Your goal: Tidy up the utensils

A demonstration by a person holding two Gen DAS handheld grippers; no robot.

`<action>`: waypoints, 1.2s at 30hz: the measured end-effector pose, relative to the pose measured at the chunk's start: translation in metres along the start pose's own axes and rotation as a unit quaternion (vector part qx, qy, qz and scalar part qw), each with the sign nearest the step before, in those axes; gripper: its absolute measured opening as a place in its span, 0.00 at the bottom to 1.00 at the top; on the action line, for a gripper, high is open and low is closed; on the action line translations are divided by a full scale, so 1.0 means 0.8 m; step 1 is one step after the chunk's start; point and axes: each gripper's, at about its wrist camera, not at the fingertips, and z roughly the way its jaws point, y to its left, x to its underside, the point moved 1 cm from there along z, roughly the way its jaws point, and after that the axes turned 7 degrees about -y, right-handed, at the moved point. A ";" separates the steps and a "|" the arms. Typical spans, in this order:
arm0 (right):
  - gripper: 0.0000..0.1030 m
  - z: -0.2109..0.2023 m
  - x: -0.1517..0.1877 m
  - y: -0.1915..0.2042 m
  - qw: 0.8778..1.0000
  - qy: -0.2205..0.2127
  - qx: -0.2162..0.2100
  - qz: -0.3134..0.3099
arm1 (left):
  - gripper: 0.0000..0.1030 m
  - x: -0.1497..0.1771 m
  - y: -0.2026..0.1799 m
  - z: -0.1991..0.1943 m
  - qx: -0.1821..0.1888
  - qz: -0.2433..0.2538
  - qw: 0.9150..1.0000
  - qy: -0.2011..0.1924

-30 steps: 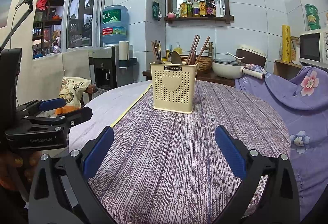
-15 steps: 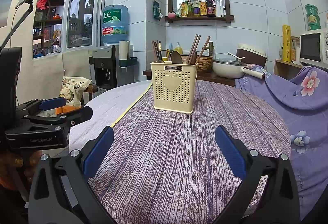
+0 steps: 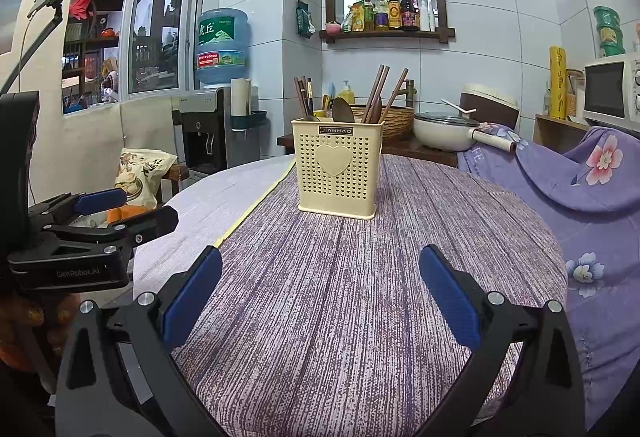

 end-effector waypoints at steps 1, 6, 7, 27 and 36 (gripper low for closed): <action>0.94 0.000 0.000 0.000 1.000 0.000 0.000 0.000 | 0.94 0.000 0.000 0.000 0.000 0.000 1.000 0.000; 0.94 0.000 0.001 0.000 1.000 0.000 0.000 -0.001 | 0.94 -0.001 0.000 0.001 -0.001 0.000 1.000 0.000; 0.94 0.000 0.000 0.000 1.000 0.001 -0.001 0.000 | 0.94 -0.001 0.000 0.001 -0.001 0.000 1.000 0.000; 0.94 0.001 0.000 -0.003 1.000 0.001 0.001 0.000 | 0.94 0.000 -0.001 0.000 0.000 0.000 1.000 0.000; 0.94 -0.001 0.000 -0.006 1.000 0.000 0.002 0.001 | 0.94 -0.001 0.001 0.000 -0.001 0.001 1.000 0.001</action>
